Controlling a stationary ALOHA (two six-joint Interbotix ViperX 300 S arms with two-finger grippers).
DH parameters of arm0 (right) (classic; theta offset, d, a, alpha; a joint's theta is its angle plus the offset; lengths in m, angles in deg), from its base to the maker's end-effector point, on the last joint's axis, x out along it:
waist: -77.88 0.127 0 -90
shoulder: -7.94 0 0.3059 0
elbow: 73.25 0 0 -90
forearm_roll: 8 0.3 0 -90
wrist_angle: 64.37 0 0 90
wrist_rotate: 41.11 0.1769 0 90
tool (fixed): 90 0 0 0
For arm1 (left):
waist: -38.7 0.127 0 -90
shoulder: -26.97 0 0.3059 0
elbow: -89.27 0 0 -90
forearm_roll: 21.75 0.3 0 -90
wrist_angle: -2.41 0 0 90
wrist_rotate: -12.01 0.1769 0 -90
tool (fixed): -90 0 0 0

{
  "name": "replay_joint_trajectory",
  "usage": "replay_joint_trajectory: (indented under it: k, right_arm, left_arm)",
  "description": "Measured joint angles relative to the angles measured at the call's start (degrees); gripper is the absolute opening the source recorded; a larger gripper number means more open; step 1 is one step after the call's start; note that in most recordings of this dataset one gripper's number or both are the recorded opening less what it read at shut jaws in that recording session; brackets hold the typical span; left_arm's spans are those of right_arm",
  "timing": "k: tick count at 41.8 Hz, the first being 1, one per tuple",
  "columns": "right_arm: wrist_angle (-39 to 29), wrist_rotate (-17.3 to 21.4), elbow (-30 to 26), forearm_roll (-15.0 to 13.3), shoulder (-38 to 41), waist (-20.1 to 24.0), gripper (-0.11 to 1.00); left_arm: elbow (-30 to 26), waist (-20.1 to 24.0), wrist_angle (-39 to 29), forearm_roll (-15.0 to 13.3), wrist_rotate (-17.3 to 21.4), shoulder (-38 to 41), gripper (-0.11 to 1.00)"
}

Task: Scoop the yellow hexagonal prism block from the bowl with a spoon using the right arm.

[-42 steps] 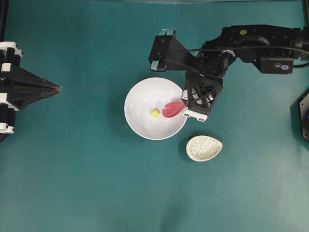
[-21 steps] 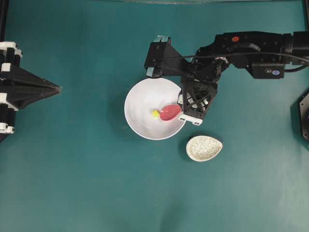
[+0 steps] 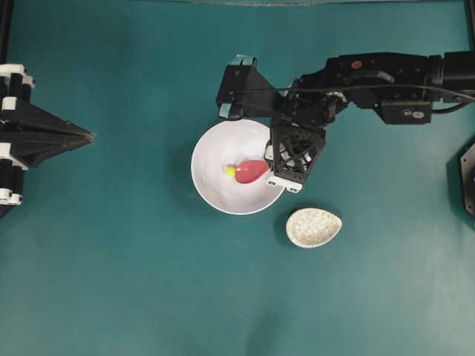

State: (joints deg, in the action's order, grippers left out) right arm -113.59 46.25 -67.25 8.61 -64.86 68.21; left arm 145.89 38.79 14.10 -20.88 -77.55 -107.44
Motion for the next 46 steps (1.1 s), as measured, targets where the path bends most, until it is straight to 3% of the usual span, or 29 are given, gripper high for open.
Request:
replay_joint_trajectory:
  k: [25,46]
  right_arm:
    - [7.73,-0.35,0.00,-0.79,0.62,0.00,0.23]
    - [9.76,-0.26,-1.14,-0.79,0.70,-0.09,0.23]
  left_arm:
    - [-0.09,0.00,0.00,0.00,0.00,0.00,0.00]
    - [-0.09,0.00,0.00,0.00,0.00,0.00,0.00]
